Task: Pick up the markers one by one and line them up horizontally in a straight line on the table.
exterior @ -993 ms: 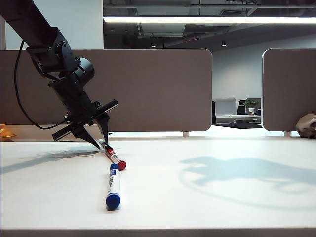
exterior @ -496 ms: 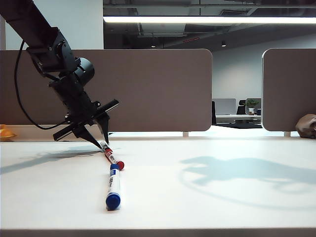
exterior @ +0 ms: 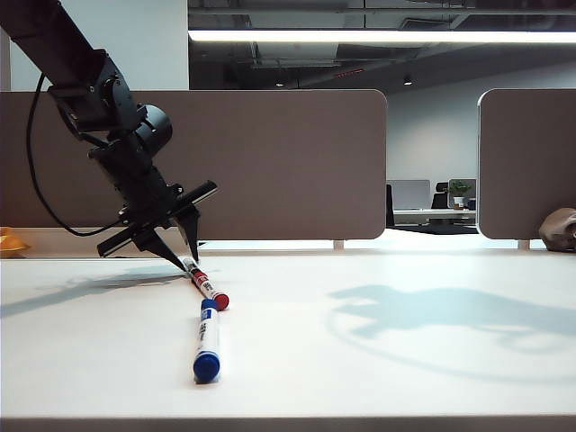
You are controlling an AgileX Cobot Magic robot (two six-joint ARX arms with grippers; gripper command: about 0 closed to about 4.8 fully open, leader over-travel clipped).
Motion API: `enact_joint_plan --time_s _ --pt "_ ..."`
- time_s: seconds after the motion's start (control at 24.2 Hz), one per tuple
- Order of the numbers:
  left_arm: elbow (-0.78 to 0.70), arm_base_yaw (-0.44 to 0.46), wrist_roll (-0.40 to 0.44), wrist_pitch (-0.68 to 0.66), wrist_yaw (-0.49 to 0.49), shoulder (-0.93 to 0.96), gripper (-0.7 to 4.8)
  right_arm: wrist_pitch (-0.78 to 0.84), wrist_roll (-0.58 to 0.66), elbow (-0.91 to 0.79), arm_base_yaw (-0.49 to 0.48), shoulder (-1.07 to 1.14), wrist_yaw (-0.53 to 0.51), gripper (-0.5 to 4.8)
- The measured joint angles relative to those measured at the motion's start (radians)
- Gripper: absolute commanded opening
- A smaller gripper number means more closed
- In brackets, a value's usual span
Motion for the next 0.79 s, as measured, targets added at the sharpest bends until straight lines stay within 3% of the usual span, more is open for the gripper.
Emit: enact_joint_plan --time_s 0.58,0.79 --pt "0.0 0.0 0.0 0.015 -0.008 -0.044 0.78 0.0 0.0 0.0 0.0 0.0 0.0 0.63" --pt "0.001 0.0 0.0 0.024 -0.055 -0.087 0.07 0.0 0.0 0.0 0.0 0.0 0.0 0.63"
